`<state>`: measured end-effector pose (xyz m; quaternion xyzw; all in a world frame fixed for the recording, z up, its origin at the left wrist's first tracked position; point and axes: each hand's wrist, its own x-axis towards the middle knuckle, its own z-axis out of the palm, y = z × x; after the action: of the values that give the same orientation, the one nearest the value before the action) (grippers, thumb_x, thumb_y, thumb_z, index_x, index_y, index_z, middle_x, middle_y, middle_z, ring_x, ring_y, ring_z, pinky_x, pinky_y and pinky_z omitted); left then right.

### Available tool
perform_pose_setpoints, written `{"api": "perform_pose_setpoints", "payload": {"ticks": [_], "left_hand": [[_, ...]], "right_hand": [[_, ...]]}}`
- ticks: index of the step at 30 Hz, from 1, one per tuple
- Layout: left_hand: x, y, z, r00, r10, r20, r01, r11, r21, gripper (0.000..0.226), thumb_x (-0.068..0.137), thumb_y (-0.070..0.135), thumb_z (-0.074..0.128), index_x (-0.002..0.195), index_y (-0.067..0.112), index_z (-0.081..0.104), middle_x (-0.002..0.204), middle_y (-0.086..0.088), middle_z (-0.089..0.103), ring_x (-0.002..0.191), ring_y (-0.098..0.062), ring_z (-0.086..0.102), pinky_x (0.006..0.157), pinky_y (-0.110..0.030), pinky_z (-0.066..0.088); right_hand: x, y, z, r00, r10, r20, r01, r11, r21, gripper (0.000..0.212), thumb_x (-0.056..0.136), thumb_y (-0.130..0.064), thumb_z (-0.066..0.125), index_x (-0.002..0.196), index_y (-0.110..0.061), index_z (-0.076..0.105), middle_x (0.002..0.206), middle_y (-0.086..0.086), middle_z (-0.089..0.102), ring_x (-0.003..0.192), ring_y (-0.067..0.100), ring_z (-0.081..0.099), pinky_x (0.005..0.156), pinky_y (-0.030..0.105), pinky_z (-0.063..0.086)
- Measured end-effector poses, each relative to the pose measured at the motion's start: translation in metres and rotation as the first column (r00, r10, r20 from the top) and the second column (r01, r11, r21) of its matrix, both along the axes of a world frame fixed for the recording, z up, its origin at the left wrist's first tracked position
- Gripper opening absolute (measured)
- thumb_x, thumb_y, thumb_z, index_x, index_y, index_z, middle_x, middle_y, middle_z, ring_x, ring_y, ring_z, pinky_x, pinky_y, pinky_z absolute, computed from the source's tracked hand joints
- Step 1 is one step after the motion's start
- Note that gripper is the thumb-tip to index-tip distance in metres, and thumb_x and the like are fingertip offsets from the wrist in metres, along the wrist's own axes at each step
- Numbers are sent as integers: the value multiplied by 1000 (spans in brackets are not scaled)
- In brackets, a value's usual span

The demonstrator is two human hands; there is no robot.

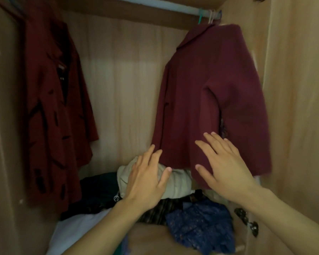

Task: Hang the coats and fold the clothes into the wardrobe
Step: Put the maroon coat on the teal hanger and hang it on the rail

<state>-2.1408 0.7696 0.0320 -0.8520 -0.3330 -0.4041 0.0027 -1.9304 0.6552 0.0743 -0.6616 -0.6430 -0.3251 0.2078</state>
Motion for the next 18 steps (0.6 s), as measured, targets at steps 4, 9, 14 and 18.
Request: {"api": "perform_pose_setpoints", "payload": {"ticks": [4,9,14,18], "left_hand": [[-17,-10,-19,995,-93,21,94,995,-41,76,95,68,19,151,20,37,156,1,37,139,-19,38,115,-44,32],[-14,-42,-73,986,-165,12,165,980,-113,72,94,61,26,145,13,44,147,-7,48,132,-27,45,110,-42,37],[17,-112,-103,945,-324,-39,305,918,-255,72,92,64,24,144,19,45,144,-1,51,132,-24,45,107,-42,39],[33,-172,-115,895,-435,-98,400,881,-253,69,92,65,25,143,22,46,144,2,51,132,-22,44,105,-41,39]], "right_hand": [[-16,-30,-22,996,-70,-59,64,992,-107,74,91,-61,29,156,-26,26,164,7,21,153,26,15,121,40,10],[-31,-100,-59,974,-187,-130,154,962,-226,77,87,-64,29,151,-23,35,159,10,33,147,29,30,116,43,28],[-40,-192,-90,917,-305,-256,244,939,-242,69,91,-59,39,150,-24,37,155,6,39,141,26,38,109,45,40],[-43,-255,-107,868,-400,-295,332,908,-255,66,96,-57,44,152,-24,32,158,5,33,145,24,31,114,43,32]]}}
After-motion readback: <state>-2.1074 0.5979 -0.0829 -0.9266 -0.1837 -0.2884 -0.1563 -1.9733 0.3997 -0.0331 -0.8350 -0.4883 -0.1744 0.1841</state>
